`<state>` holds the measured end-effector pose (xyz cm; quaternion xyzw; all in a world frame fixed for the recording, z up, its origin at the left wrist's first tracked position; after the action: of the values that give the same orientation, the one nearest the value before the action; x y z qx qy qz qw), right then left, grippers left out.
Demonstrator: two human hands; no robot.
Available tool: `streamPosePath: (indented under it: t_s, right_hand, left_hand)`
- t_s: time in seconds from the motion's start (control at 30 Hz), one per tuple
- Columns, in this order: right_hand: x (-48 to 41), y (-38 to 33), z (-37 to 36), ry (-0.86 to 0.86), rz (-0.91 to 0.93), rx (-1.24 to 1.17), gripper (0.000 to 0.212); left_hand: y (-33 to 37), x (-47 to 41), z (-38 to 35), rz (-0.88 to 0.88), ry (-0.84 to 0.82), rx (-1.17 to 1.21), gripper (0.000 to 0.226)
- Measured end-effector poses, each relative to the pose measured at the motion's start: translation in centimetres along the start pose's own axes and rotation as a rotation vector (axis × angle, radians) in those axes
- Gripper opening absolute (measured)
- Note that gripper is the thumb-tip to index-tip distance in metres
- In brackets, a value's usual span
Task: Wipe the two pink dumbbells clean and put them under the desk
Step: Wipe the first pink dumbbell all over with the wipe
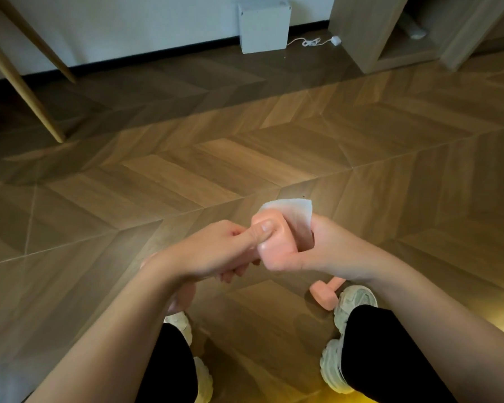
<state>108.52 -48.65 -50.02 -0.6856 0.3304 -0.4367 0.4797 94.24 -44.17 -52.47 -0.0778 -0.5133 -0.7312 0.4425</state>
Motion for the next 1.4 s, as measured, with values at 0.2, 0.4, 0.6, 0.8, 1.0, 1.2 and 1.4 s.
streamPosePath:
  t_s: [0.2,0.4,0.6,0.8,1.0,1.2,1.4]
  right_hand:
    - [-0.6,3.8,-0.9,0.269,-0.139,-0.270,0.038]
    - [-0.7,5.3,0.8,0.544,-0.238,-0.447,0.036]
    - [-0.2,3.6,3.0,0.679,-0.155,-0.615,0.025]
    - [-0.3,1.9,2.0,0.583,0.006,-0.585,0.051]
    - [-1.3,2.2,-1.7,0.413,0.084,-0.376,0.064]
    - [-1.6,0.9,-3.6,0.394,0.278,0.004,0.069]
    - [-1.8,-0.4,-4.0,0.419,0.352,0.345,0.075]
  left_hand:
    - [-0.3,0.0,1.2,0.052,0.184,-0.196,0.076]
    - [0.0,1.0,3.9,0.020,0.761,-0.226,0.038]
    - [-1.7,-0.3,2.2,0.296,0.419,0.332,0.048]
    - [0.1,-1.4,1.3,0.118,0.437,1.228,0.043]
    - [-0.7,-0.7,2.5,-0.004,0.732,1.837,0.033]
    - [-1.8,0.5,4.4,-0.018,0.808,1.784,0.034]
    - [-2.0,1.0,4.9,-0.011,0.845,1.729,0.035]
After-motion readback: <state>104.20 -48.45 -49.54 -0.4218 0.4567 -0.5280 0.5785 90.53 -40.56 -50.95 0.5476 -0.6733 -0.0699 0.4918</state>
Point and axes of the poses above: each hand's wrist, its own x-axis away from the middle knuckle, its own z-axis out of the back of the hand, y = z × x, the point moved 5 cm from there along -x, towards the middle knuckle, and after that the axes turned 11 degrees about -x, right-handed, at the moved point
